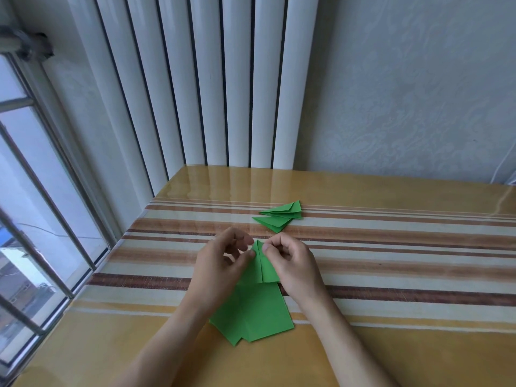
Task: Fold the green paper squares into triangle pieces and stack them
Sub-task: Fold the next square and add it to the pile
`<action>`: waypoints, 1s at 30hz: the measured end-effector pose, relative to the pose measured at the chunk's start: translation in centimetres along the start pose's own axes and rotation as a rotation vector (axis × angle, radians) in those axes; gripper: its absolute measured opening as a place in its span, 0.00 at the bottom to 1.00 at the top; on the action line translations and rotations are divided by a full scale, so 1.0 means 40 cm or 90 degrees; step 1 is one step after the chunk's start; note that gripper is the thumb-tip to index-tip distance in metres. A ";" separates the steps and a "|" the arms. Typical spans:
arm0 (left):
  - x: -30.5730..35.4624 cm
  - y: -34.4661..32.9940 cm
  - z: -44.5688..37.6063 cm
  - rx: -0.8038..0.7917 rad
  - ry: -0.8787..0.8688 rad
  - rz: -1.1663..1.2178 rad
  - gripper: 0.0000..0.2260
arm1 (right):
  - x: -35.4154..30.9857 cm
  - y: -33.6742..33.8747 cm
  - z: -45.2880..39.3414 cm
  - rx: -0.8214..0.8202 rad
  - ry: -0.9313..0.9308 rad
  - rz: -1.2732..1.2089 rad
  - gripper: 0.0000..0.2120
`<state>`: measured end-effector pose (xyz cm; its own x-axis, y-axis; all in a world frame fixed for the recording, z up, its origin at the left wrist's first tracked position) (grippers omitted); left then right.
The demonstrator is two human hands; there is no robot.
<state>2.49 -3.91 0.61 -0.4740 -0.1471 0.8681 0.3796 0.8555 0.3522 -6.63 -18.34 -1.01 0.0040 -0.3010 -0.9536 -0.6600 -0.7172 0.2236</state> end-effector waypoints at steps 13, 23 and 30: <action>0.010 -0.008 0.003 -0.068 -0.029 -0.055 0.15 | -0.001 0.001 -0.002 0.003 -0.020 -0.041 0.06; 0.009 0.006 -0.006 -0.107 0.098 0.057 0.14 | 0.010 0.013 -0.003 0.076 -0.007 0.006 0.07; -0.013 0.004 -0.005 -0.094 0.157 0.099 0.07 | 0.001 0.005 -0.001 0.026 0.032 0.017 0.06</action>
<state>2.97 -3.81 0.26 -0.2010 -0.1523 0.9677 0.5520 0.7984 0.2403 -6.71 -18.52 -1.00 0.0227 -0.3521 -0.9357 -0.6907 -0.6822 0.2399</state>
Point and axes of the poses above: each hand's wrist, its own z-axis away from the middle knuckle, its own y-axis out of the back of the hand, x = y × z, the point moved 3 cm from there along -z, towards the middle knuckle, and after that the axes turned 6 degrees about x, right-handed, at the moved point
